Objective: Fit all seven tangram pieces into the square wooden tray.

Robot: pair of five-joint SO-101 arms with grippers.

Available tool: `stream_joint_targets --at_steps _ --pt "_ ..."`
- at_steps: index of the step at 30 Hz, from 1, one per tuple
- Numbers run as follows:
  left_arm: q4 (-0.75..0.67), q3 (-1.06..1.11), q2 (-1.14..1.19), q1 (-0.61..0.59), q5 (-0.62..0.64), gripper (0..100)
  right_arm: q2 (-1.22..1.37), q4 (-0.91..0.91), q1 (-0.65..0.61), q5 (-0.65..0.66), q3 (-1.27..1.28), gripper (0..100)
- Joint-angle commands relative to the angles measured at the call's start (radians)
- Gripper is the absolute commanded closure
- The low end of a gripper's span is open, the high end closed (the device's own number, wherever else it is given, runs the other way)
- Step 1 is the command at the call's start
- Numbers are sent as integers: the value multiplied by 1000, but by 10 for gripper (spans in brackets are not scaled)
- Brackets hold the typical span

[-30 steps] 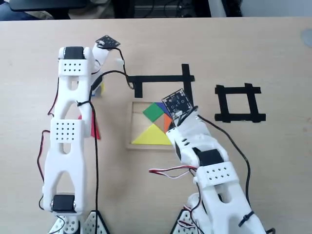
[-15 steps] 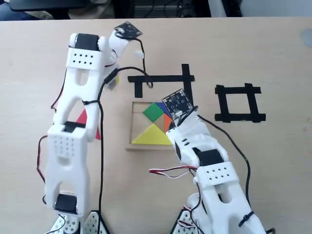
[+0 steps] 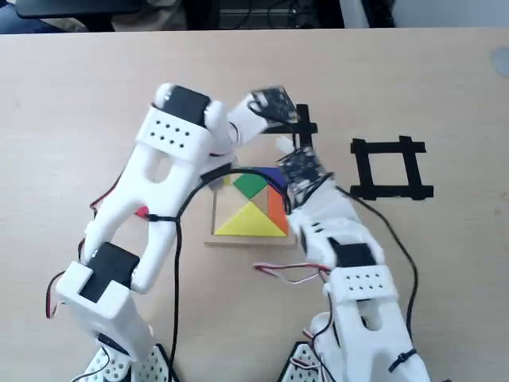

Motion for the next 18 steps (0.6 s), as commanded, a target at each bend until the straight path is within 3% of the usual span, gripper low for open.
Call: stream_joint_targets --at_steps 1,13,18 --pt "-80 47 -2 18 -71 971 -25 5 124 17 -8 986" --pt "-258 -35 213 18 -227 971 -22 -35 459 -137 -7 986" --pt "-252 -134 318 16 -258 971 -22 -49 491 -195 -7 986"
